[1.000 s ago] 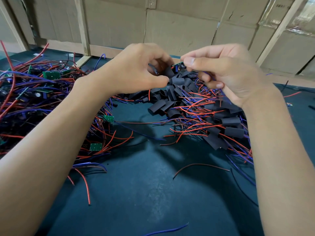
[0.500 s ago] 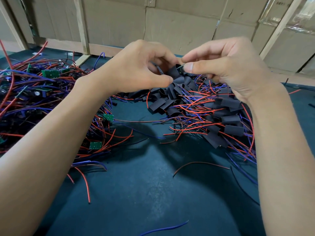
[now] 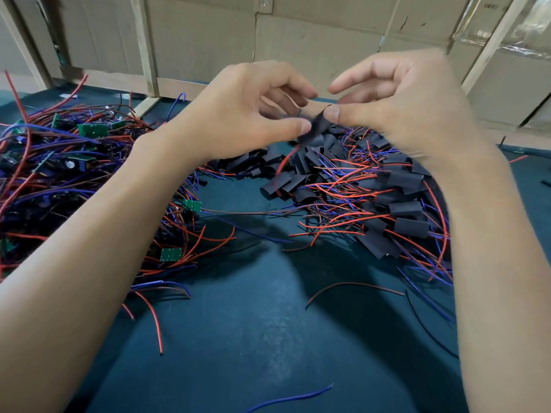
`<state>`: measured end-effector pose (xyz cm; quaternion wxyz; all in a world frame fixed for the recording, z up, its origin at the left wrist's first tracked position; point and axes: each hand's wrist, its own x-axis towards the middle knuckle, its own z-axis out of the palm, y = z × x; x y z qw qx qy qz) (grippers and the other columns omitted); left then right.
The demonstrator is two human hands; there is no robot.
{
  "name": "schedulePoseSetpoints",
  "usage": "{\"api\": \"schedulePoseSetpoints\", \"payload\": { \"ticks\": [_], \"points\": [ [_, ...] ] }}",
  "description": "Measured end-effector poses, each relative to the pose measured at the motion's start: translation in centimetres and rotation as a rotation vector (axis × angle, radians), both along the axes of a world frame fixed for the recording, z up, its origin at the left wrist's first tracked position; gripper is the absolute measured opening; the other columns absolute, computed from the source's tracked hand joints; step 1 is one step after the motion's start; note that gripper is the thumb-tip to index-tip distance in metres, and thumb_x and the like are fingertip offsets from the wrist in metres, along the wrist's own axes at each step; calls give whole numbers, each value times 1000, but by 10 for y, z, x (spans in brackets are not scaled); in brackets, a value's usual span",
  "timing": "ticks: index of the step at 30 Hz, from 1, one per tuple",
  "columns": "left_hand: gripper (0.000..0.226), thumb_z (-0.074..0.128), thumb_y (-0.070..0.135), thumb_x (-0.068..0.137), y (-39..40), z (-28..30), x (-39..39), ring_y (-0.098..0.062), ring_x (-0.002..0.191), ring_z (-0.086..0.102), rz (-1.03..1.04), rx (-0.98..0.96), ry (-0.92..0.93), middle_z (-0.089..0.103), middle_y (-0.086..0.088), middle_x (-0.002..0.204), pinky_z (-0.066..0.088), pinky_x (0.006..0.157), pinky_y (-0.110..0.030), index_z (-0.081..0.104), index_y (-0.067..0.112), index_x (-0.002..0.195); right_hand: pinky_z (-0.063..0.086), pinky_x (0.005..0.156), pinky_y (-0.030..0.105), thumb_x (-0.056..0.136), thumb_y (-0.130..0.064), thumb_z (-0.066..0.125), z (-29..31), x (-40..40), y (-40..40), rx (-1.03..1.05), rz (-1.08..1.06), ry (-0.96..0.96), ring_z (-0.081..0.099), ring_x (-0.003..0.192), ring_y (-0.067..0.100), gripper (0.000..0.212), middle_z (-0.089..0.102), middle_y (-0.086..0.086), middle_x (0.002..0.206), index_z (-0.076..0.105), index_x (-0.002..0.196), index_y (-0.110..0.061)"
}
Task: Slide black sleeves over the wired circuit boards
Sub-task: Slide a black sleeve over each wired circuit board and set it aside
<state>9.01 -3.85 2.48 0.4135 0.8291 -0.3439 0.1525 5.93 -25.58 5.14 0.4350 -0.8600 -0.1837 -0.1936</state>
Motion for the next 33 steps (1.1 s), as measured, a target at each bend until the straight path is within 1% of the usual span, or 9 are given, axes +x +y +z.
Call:
{"api": "schedulePoseSetpoints", "payload": {
  "ticks": [4,7,12,15,19,22,25,28,33],
  "points": [
    [28,69,26,93,3,-14,16,-5,96,69,126,40,-7,73,5,104,54,90,-20,67,18,119,49,57,11,78,-14,86,14,-5,-25,29,-61,-56,66,59,-2,27,75,1,85,75,103,-16],
    [35,67,33,94,3,-40,32,-12,101,66,232,290,125,72,2,112,48,95,-22,64,17,125,41,44,10,76,-28,86,24,-9,-60,-15,-160,-63,58,50,-4,18,74,-7,76,76,91,-32],
    [55,65,51,92,-3,-80,43,-26,119,55,255,697,327,59,-7,132,43,99,-32,55,19,135,52,52,25,76,-16,86,20,-10,-108,-327,-410,264,60,53,7,17,72,1,66,77,82,-29],
    [50,70,46,89,-5,-81,45,-23,107,59,277,640,324,66,-5,122,42,85,-28,59,17,129,50,66,29,79,-5,83,9,-9,-110,-390,-457,505,69,68,12,19,75,5,73,75,81,-22],
    [50,76,40,87,-3,-74,46,-15,92,56,279,582,400,70,-2,112,39,81,-24,63,16,128,50,92,43,76,-1,81,14,-5,-100,-449,-499,416,67,99,29,27,75,5,94,72,80,-26],
    [37,77,40,85,1,-63,44,-17,89,56,285,539,428,64,-3,97,40,82,-26,69,18,113,49,87,35,80,-4,78,21,-6,-83,-477,-456,237,66,89,20,30,72,-7,90,68,80,-33],
    [41,82,40,80,7,-40,36,-17,93,64,315,414,407,68,8,97,47,89,-29,72,17,113,56,78,34,84,-23,75,18,-5,-54,-309,-305,86,69,74,8,5,75,-6,83,74,84,-28],
    [36,85,41,76,16,-11,20,-17,92,69,317,221,373,74,7,97,51,85,-27,74,26,106,60,86,53,84,-36,76,7,-3,-21,-195,-133,192,76,78,19,14,78,-3,82,79,89,-23],
    [23,84,36,77,16,21,-6,-16,75,65,123,30,368,77,-3,94,59,82,-36,78,25,96,56,72,32,82,-44,81,-10,7,9,78,44,282,74,78,12,23,79,-6,96,79,97,-27]
  ]
}}
